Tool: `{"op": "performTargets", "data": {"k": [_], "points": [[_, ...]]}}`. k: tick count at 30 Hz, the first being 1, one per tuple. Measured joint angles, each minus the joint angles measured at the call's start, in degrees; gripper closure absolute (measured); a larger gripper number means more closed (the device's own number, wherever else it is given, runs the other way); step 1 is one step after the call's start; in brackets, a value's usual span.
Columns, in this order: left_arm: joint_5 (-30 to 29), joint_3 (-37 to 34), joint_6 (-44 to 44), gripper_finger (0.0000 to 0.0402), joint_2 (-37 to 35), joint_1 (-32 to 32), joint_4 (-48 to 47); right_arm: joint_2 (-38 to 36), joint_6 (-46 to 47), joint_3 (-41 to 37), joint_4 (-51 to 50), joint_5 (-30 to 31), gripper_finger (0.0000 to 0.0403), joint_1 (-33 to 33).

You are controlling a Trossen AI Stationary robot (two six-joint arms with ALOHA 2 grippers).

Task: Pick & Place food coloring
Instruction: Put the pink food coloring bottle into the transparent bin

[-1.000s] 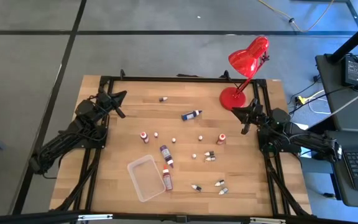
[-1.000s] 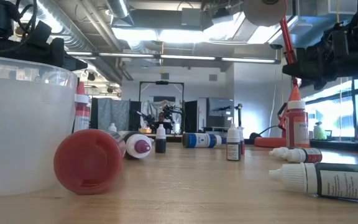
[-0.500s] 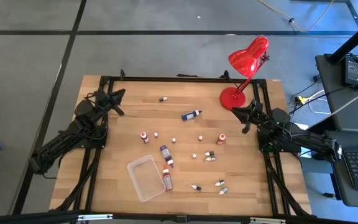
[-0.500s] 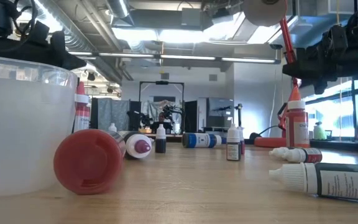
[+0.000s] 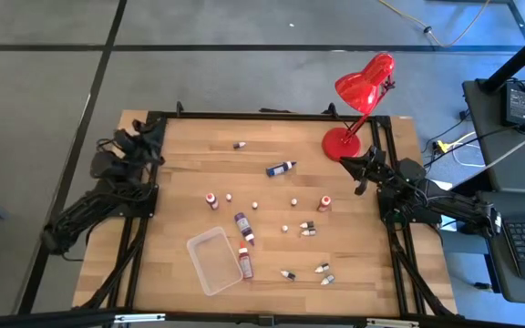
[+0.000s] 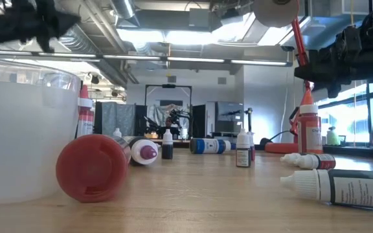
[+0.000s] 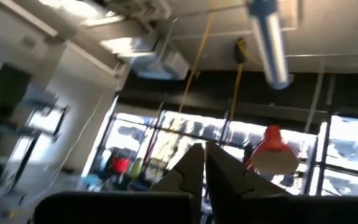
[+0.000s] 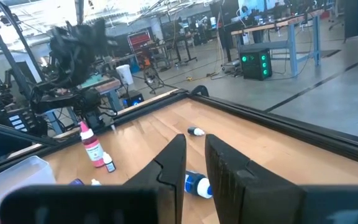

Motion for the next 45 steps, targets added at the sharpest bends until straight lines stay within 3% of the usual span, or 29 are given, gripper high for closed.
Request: {"op": "performTargets", "data": {"k": [5, 12, 18, 27, 34, 40, 45], "points": [[5.1, 10.6, 5.2, 0.0377, 8.0, -3.2, -2.1, 0.0, -1.4, 0.0, 0.0, 0.3, 0.0338, 0.0], [12.3, 27.4, 10.9, 0.0375, 26.5, -9.9, -8.6, 0.0, -1.4, 0.0, 0.5, 2.8, 0.0338, 0.0], [13.0, 38.5, 15.1, 0.0382, 38.5, -15.1, -22.9, 0.0, -1.2, 0.0, 0.5, 2.8, 0.0338, 0.0], [5.5, 43.7, 19.0, 0.0393, 47.8, -20.3, -47.0, 0.0, -1.4, 0.0, 0.5, 2.8, 0.0338, 0.0], [-2.4, 54.5, 18.3, 0.0398, 57.6, -26.3, -65.1, 0.0, -1.5, 0.0, 0.5, 2.9, 0.0338, 0.0], [-2.3, 61.8, 15.1, 0.0394, 65.9, -30.0, -79.4, 0.0, -1.6, 0.0, 0.5, 2.9, 0.0338, 0.0], [-2.3, 62.2, 16.5, 0.0394, 69.0, -32.2, -80.5, 0.0, -1.5, 0.0, 0.5, 2.9, 0.0338, 0.0]]}}
